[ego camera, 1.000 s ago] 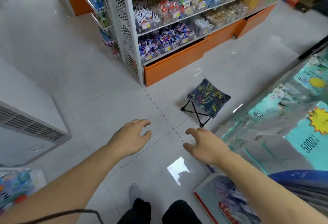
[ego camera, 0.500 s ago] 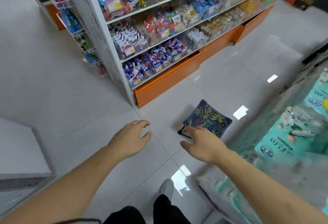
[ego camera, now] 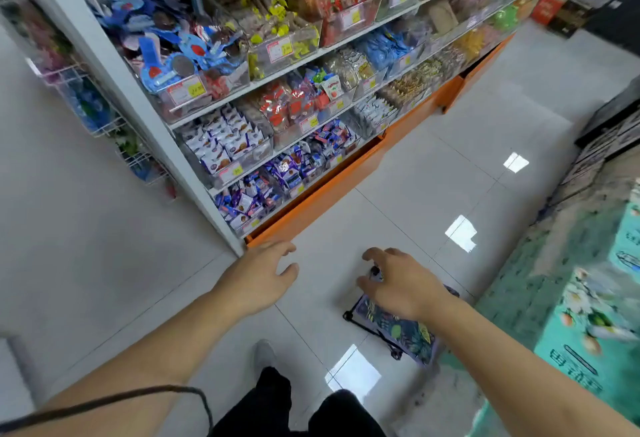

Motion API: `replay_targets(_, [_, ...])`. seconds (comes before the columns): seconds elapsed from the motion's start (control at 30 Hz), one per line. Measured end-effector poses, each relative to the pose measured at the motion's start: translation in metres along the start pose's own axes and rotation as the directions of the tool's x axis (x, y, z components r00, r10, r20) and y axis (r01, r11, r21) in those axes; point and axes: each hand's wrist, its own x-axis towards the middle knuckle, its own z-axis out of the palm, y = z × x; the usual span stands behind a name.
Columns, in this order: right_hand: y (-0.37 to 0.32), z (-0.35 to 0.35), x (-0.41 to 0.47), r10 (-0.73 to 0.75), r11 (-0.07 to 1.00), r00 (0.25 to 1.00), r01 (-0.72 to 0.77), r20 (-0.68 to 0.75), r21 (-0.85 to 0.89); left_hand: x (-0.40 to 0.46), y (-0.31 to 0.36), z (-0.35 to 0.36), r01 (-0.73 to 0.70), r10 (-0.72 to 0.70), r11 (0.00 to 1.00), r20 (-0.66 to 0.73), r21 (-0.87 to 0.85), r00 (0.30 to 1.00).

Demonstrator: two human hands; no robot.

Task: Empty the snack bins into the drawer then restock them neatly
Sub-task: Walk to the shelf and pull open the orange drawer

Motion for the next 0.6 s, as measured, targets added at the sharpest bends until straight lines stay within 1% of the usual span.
replay_targets(0.13, [-0.006, -0.035, 0.045, 0.048, 0.997, 0.999, -0.048, -0.009, 0.055, 0.059, 0.006, -0.033, -0.03, 0.029, 0.999, 0.053, 0.022, 0.998])
replay_targets(0.27, [-0.006, -0.069, 0.09, 0.056, 0.996, 0.998, -0.056, 0.001, 0.069, 0.117, 0.013, -0.053, -0.041, 0.039, 0.999, 0.08, 0.03, 0.996])
replay_targets(0.4, [0.001, -0.104, 0.159, 0.001, 1.0, 0.999, -0.002, 0.032, 0.028, 0.176, 0.018, -0.072, -0.005, 0.003, 1.0, 0.061, 0.025, 0.998])
replay_targets(0.6, [-0.002, -0.157, 0.265, -0.113, 0.99, 0.987, 0.122, 0.118, -0.073, 0.239, 0.019, -0.097, 0.12, -0.122, 0.989, -0.019, -0.082, 0.992])
